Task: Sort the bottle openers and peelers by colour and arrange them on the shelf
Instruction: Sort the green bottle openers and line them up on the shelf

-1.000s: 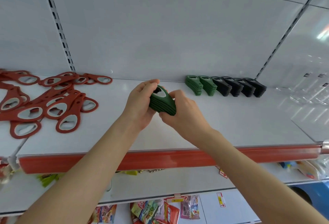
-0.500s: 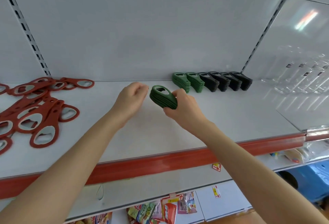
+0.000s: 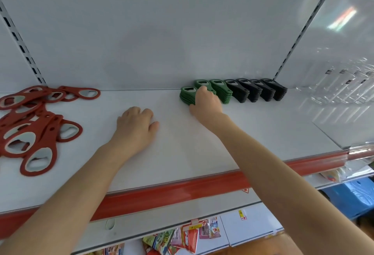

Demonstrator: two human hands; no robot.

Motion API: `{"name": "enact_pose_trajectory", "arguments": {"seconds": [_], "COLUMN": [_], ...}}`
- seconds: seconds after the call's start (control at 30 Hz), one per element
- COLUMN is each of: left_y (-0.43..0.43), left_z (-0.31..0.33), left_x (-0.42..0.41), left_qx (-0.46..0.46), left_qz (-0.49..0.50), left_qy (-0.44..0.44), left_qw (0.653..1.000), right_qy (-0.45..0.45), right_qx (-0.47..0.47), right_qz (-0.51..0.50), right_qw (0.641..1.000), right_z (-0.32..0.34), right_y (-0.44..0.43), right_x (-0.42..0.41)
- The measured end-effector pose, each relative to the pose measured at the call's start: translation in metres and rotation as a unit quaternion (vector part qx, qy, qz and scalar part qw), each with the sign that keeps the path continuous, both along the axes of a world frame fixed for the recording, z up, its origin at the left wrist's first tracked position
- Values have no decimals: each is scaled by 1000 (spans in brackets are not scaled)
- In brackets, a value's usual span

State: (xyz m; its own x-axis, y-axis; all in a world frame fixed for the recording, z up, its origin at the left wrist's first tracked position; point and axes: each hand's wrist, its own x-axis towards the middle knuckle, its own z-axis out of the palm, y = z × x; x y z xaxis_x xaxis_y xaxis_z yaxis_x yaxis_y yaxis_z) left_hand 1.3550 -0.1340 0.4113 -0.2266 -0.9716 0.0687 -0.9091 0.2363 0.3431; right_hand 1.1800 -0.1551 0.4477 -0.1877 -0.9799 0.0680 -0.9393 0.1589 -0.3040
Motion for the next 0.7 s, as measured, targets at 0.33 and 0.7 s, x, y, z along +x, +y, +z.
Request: {"name": "enact_pose_trajectory", "arguments": {"seconds": [0.33,0.7], "left_y": [3,4], "left_z": [3,6], "left_x": [0,0], "left_qx": [7,15], "left_qz": [2,2], "left_qy": [17,25], "left_qw": [1000,1000], "right_qy": [-79,-62], "right_qx": [-16,-21], "right_qz": [30,2], "right_qw": [996,998], "right_z": [-9,-11], "right_y": [13,-9], "right_x": [-16,-6]}}
